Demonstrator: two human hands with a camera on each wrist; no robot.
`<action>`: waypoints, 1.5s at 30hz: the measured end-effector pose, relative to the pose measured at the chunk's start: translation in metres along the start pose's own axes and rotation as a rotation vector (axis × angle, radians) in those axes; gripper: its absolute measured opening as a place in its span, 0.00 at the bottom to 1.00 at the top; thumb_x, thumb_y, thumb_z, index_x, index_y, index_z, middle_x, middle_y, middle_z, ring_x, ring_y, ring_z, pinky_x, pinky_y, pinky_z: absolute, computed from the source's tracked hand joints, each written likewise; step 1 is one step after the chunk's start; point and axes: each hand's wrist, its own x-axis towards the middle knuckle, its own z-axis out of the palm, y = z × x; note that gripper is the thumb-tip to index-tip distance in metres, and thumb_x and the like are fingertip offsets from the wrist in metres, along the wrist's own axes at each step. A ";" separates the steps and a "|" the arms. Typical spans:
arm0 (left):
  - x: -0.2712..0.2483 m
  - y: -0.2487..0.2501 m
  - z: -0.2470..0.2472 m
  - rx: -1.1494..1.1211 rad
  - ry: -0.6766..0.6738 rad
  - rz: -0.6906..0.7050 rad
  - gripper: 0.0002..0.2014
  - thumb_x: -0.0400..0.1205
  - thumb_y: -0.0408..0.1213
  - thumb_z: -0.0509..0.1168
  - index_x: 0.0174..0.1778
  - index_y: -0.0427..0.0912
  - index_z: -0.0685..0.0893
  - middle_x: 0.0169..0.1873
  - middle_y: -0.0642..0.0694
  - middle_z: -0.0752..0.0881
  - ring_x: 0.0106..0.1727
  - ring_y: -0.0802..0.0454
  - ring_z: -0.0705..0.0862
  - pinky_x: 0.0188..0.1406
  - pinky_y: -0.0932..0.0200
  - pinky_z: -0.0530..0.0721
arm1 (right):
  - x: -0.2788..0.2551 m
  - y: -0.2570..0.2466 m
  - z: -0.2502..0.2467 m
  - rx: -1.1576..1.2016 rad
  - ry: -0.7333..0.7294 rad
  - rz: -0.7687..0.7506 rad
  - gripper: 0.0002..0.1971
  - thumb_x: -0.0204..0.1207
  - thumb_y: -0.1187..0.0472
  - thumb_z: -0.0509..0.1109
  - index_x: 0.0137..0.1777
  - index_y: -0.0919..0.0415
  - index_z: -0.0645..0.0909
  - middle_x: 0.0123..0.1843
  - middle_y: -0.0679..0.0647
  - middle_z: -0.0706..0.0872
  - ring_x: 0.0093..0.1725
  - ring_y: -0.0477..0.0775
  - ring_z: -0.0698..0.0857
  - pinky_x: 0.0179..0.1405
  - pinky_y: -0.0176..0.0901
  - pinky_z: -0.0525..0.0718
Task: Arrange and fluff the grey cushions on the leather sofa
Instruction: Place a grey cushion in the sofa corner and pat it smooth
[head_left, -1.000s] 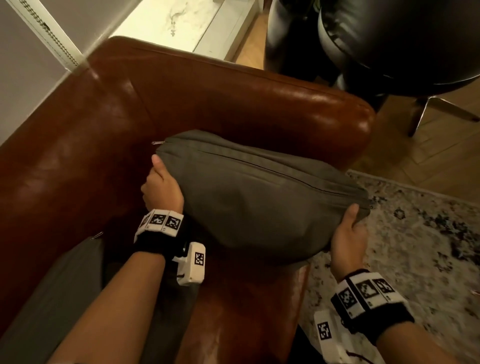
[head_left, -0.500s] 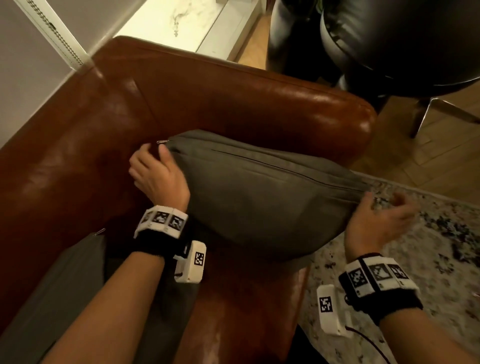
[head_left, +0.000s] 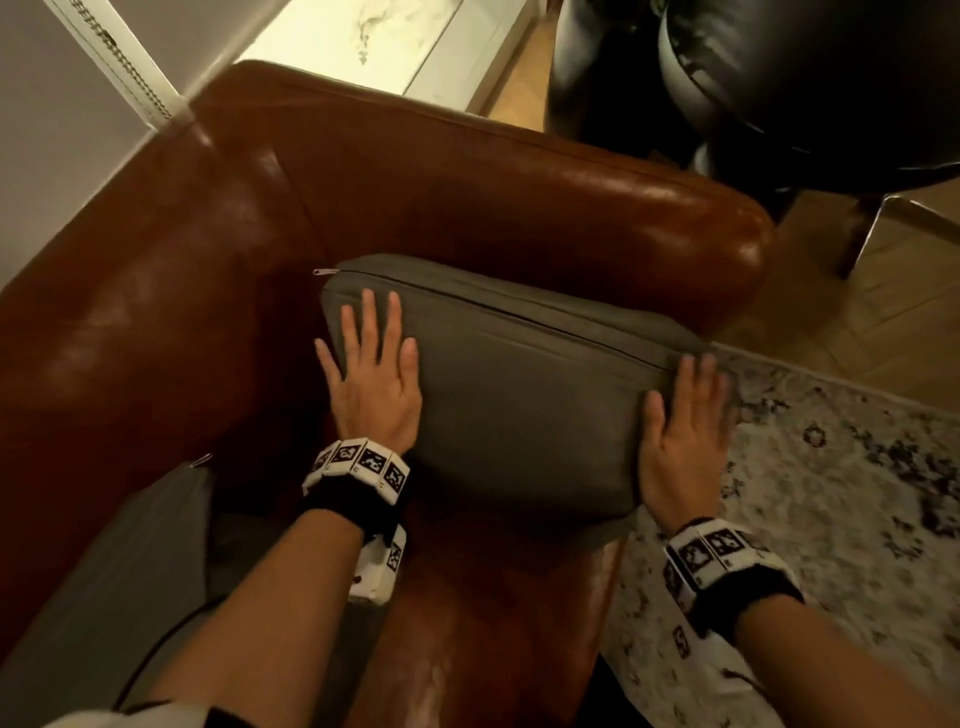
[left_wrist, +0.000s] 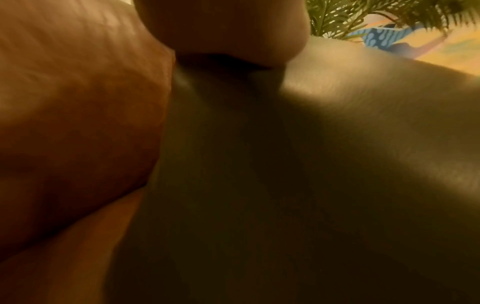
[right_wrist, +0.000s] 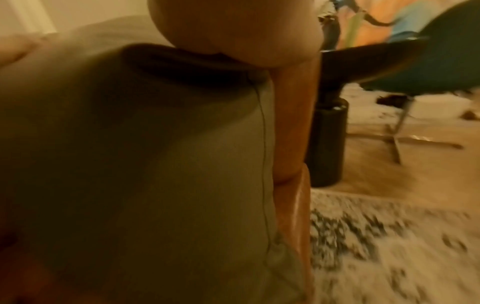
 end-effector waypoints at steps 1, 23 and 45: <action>0.001 0.001 0.000 -0.093 0.051 -0.086 0.26 0.89 0.49 0.40 0.84 0.51 0.45 0.85 0.47 0.45 0.85 0.47 0.43 0.79 0.46 0.37 | -0.003 0.004 -0.003 0.085 0.053 0.134 0.33 0.86 0.40 0.44 0.87 0.53 0.43 0.88 0.51 0.41 0.86 0.50 0.39 0.84 0.54 0.37; 0.081 0.006 -0.054 -0.561 -0.025 -0.641 0.33 0.84 0.61 0.51 0.72 0.35 0.74 0.71 0.35 0.76 0.73 0.38 0.73 0.70 0.49 0.69 | 0.026 -0.013 -0.047 0.727 0.208 0.657 0.23 0.84 0.39 0.55 0.58 0.59 0.78 0.49 0.49 0.82 0.54 0.56 0.83 0.52 0.48 0.79; 0.045 0.080 -0.021 0.212 -0.359 0.371 0.24 0.88 0.53 0.40 0.82 0.60 0.57 0.84 0.55 0.55 0.85 0.49 0.45 0.78 0.36 0.37 | 0.022 -0.128 0.007 -0.170 -0.312 -0.290 0.26 0.89 0.49 0.45 0.85 0.51 0.55 0.88 0.48 0.54 0.87 0.48 0.49 0.82 0.57 0.41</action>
